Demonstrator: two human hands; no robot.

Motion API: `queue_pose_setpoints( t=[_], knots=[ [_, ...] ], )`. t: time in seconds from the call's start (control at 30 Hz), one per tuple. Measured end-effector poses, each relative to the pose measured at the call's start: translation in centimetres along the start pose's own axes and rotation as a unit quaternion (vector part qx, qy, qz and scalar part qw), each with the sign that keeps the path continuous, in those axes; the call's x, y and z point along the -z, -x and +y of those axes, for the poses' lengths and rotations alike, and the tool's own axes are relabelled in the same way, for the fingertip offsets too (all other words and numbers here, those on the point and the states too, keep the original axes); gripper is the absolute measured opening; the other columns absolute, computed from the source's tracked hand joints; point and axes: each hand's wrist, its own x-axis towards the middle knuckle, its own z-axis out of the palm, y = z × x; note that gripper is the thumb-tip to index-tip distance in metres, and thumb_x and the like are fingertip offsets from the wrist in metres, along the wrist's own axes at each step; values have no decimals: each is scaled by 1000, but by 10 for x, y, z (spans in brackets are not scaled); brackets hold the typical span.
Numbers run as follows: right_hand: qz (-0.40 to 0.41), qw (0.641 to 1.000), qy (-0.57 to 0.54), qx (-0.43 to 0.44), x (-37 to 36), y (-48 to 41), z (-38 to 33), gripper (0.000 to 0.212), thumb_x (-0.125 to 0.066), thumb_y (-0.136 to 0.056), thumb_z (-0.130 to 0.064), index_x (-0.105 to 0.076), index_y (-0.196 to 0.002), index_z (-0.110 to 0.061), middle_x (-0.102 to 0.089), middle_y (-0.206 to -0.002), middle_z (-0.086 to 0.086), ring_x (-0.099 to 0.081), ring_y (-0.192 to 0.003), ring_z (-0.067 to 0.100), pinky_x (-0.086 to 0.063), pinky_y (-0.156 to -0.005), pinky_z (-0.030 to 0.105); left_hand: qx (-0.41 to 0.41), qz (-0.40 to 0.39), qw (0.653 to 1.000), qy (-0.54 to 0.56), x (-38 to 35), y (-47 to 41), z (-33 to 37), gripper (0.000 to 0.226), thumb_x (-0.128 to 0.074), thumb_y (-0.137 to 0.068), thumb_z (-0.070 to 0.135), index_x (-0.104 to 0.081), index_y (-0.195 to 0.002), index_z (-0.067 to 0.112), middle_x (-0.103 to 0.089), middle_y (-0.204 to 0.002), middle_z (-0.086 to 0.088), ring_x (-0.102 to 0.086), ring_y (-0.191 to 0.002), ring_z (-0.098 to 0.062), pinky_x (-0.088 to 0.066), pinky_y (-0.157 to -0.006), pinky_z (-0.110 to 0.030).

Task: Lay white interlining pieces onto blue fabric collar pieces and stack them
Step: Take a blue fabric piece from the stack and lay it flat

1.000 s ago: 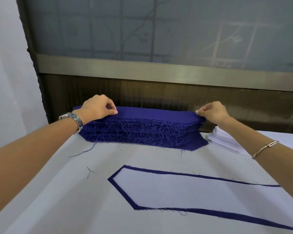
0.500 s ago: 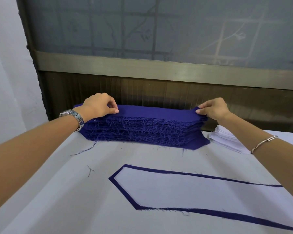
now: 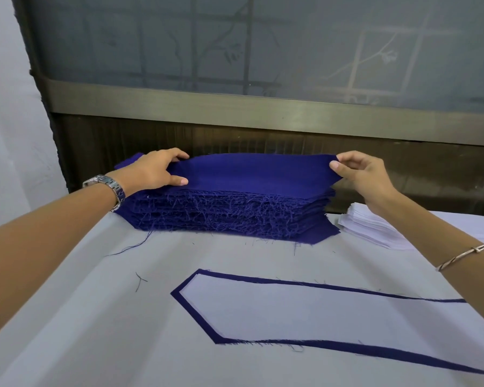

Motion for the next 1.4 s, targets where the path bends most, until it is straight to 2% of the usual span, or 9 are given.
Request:
queue_pose_setpoints(
  t=[0.2,0.47,0.57,0.7,0.83,0.97,1.07,1.17,1.4],
  knots=[
    [14,998,38,39,8,6,-10,12,-66,-95,-9,-64,-91,-21,-69,-87,-3,-65,-74,2,-50,-58,11,-71,135,970,-189,13,11,-10,35,-69,-90,35,-69,-119,16,-72,-112,-11,-63,-104,-29,-46,-96,-43],
    [4,997,58,46,53,18,-28,14,-67,-93,-9,-63,-88,-21,-71,-78,-5,-61,-71,10,-51,-55,12,-102,188,958,-192,42,27,-16,33,-62,-95,33,-69,-117,10,-69,-85,-10,-62,-78,-28,-51,-73,-42],
    [-1,998,54,34,84,25,-28,14,-68,-91,-6,-64,-87,-19,-72,-64,-13,-61,-55,4,-51,-53,11,-85,136,986,-54,51,35,-1,28,-62,-94,34,-70,-112,14,-70,-89,-6,-64,-76,-20,-52,-71,-40],
    [-5,998,54,26,135,38,-21,9,-73,-81,-19,-70,-89,-20,-76,-73,-8,-69,-60,4,-53,-54,11,-77,29,994,78,56,49,23,21,-67,-87,34,-72,-103,21,-75,-83,-3,-72,-76,-22,-58,-68,-35],
    [-43,996,78,-21,194,46,6,13,-85,-76,-29,-78,-85,-22,-75,-72,2,-66,-56,7,-54,-55,15,-67,-86,979,173,41,61,35,23,-67,-82,26,-68,-105,31,-77,-85,14,-74,-78,-5,-54,-59,-10],
    [-100,979,139,-113,259,59,68,49,-96,-61,-42,-75,-90,-10,-72,-70,15,-60,-49,18,-51,-51,20,-50,-221,944,239,18,74,33,50,-82,-63,50,-75,-102,19,-78,-100,-1,-75,-91,-15,-58,-69,-16],
    [-147,953,195,-179,302,68,119,49,-95,-67,-37,-69,-94,-5,-68,-73,23,-57,-50,24,-48,-49,23,-53,-277,930,236,-4,85,26,73,-87,-48,70,-78,-99,18,-76,-103,-11,-73,-87,-18,-57,-73,-21],
    [-190,933,221,-209,320,79,149,43,-91,-75,-34,-67,-93,-3,-66,-75,26,-57,-50,24,-47,-48,23,-42,-323,915,240,-24,92,23,66,-85,-54,70,-79,-99,22,-73,-99,-20,-62,-70,-9,-51,-65,-17],
    [-283,903,192,-259,282,107,124,35,-80,-88,-36,-70,-104,-7,-72,-96,19,-64,-68,18,-50,-55,24,-2,-388,900,200,-47,106,13,60,-79,-63,72,-78,-102,27,-77,-93,-7,-54,-58,-3,-44,-56,-13]
  ],
)
